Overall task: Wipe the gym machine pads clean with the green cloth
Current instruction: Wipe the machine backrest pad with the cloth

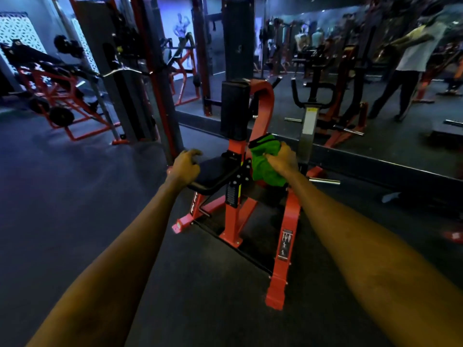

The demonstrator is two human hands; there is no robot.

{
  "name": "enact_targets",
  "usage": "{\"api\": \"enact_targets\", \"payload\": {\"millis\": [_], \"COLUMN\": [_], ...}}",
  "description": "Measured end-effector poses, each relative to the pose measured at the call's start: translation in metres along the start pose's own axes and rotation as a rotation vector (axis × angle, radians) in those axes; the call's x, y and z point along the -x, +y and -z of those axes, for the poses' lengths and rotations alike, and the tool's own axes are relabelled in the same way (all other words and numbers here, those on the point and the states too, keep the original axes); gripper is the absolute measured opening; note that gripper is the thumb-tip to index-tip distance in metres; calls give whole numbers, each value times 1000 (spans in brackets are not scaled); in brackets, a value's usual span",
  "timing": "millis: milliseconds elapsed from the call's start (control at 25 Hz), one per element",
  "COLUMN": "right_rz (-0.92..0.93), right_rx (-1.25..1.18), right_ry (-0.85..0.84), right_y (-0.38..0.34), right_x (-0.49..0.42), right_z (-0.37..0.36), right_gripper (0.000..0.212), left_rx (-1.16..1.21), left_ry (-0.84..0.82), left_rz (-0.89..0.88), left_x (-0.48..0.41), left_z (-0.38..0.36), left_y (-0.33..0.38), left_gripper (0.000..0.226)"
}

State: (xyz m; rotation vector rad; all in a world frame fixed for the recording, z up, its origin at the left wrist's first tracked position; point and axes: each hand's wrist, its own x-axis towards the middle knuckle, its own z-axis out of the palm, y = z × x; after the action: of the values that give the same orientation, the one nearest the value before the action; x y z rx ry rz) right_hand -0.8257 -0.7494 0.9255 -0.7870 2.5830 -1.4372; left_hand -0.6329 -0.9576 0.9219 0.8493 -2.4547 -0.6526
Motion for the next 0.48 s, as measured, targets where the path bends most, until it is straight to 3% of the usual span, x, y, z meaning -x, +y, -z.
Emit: {"api": "enact_targets", "payload": {"millis": [320, 480], "right_rz": [-108, -93], "right_rx": [-4, 24], "right_ry": [59, 79], "right_y": [-24, -9], "right_x": [-135, -216], "right_z": [-73, -109], "right_gripper": [49, 62], "left_rx": [39, 93], "left_ry": [-57, -73], "left_rz": [-97, -138], "left_x": [-171, -247], "left_z": [-5, -23], "left_y": [-56, -75], "left_gripper": [46, 45]}}
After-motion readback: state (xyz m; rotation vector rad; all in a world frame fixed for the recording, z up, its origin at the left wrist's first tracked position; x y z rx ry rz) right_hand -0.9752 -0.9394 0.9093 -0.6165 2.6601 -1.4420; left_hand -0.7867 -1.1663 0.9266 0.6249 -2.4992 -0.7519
